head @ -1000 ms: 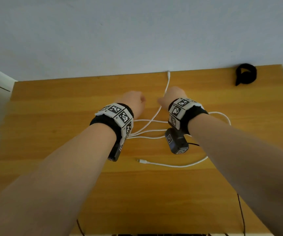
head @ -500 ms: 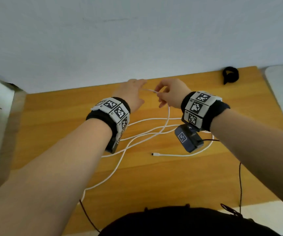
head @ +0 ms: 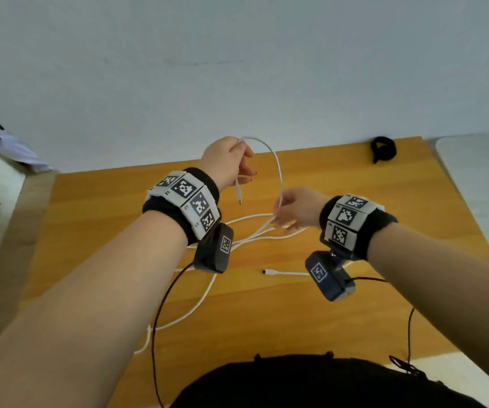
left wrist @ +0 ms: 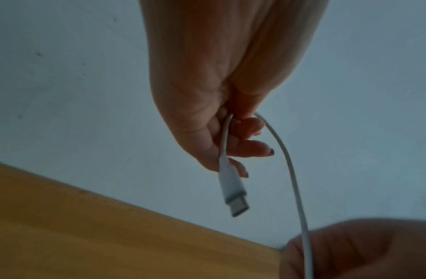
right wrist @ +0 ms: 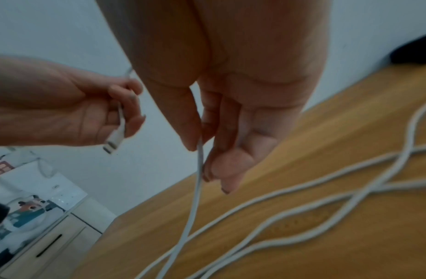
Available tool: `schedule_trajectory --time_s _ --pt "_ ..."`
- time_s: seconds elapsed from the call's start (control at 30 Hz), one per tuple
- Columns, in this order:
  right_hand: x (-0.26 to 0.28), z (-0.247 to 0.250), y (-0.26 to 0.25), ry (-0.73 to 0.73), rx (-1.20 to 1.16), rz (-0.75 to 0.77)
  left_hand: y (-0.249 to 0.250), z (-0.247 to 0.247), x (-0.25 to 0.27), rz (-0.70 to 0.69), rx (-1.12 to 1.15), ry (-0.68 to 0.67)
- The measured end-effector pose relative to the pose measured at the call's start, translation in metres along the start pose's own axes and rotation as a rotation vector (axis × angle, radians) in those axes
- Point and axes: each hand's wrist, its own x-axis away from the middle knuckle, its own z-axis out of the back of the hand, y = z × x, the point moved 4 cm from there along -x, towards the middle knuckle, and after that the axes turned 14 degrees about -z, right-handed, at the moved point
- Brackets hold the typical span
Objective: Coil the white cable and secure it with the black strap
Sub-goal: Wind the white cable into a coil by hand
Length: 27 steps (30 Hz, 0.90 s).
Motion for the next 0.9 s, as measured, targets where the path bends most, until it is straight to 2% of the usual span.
schedule_trajectory --time_s 0.1,0.23,0.3,0.4,0.47,0.6,0.67,0.77,0.9 --pt "-0.001 0.003 0.001 -0.050 -0.241 0.034 0.005 0.000 0.007 0.054 0.118 0.045" --pt "0.002 0.038 -0.014 0.158 -0.528 0.143 0.011 -0.005 0.015 0.128 0.311 0.049" --pt "0.003 0.055 -0.021 0.274 -0.540 0.180 0.015 -0.009 0.016 0.153 0.341 0.028" --pt "0.001 0.079 -0.029 0.462 -0.440 0.218 0.021 -0.019 0.019 0.184 0.373 -0.031" --pt "-0.001 0.089 -0.030 0.508 -0.363 0.250 0.025 -0.026 0.020 0.176 0.425 -0.045" --pt "-0.004 0.083 -0.017 0.351 -0.209 0.180 0.033 -0.040 0.015 0.129 0.625 -0.011" --pt "-0.008 0.073 -0.005 0.254 -0.264 0.103 0.038 -0.047 0.013 0.104 0.735 0.011" --pt "-0.008 0.049 0.009 0.023 -0.334 0.009 0.045 -0.056 0.011 0.088 0.843 0.044" --pt "-0.006 0.011 0.022 -0.209 -0.271 0.038 0.050 -0.058 0.007 0.068 0.932 0.098"
